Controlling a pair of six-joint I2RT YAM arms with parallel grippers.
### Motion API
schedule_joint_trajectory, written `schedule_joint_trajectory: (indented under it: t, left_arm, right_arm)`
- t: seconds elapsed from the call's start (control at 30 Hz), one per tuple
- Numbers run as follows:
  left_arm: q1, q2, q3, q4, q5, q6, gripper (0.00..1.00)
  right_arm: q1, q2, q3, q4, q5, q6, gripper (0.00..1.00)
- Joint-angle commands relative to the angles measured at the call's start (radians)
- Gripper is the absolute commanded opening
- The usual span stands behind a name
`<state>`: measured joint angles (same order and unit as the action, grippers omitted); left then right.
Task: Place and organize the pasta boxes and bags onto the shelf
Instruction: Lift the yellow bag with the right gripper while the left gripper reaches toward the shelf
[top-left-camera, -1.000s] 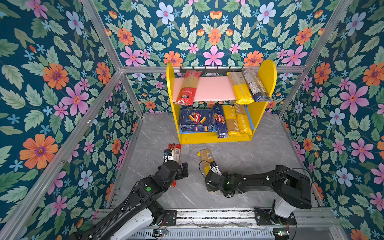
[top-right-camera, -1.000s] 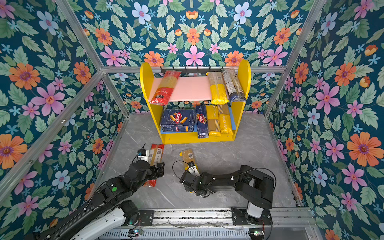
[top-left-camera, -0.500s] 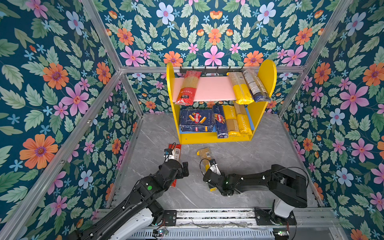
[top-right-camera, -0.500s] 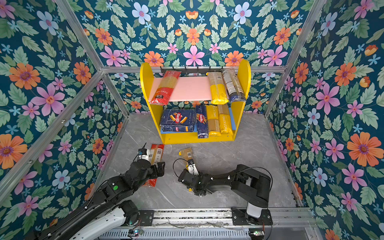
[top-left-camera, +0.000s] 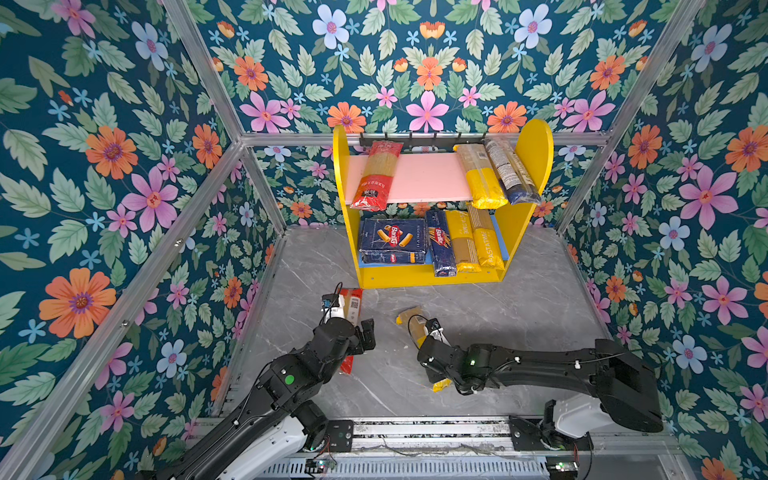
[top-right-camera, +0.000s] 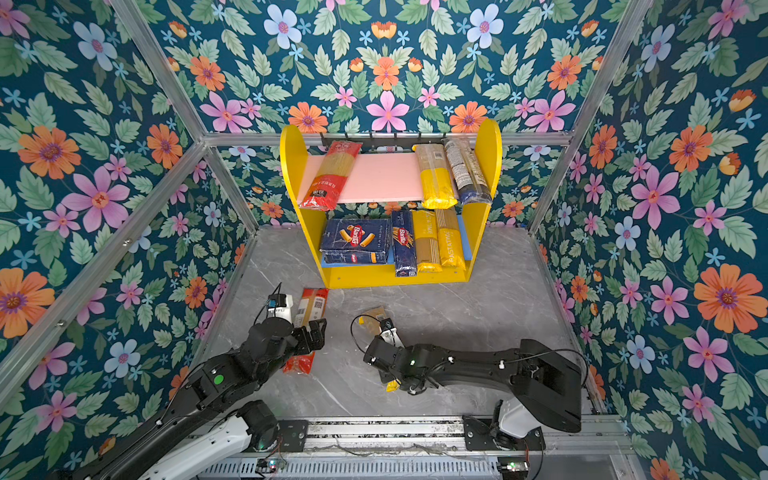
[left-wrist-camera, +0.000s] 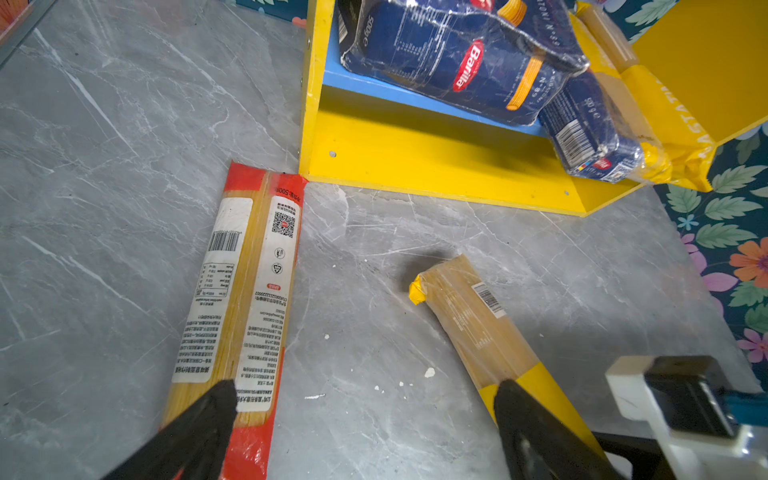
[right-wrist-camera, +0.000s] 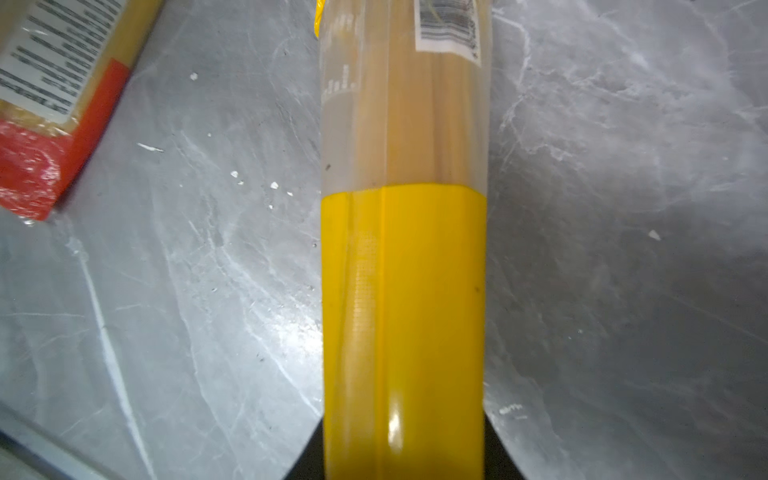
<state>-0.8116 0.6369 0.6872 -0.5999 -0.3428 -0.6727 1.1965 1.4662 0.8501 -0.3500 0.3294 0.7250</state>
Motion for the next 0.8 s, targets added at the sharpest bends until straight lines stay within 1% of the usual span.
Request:
schedule_joint_trajectory:
  t: [0.0,0.4,0.63,0.77]
  left_arm:
    - [0.001,-0.010,0.014,-0.014,-0.005,0.008,0.99]
    - [0.000,-0.009,0.043,-0.007,0.027,0.013,0.99]
    - [-0.002,0.062,0.070,0.048,0.059,0.016,0.99]
    - [-0.014,0.107,0.092,0.076,0.059,0.022,0.99]
  right_arm:
    - [0.007,-0.055,0.012,-0.019,0.033,-0.016,0.21]
    - [0.011,-0.270,-0.028,-0.125,0.061,0.002,0.21]
    - [0.012,-0.384,-0.056,-0.190,0.095,0.014,0.20]
    - [0.011,-0.448,-0.069,-0.232,0.111,0.018,0.21]
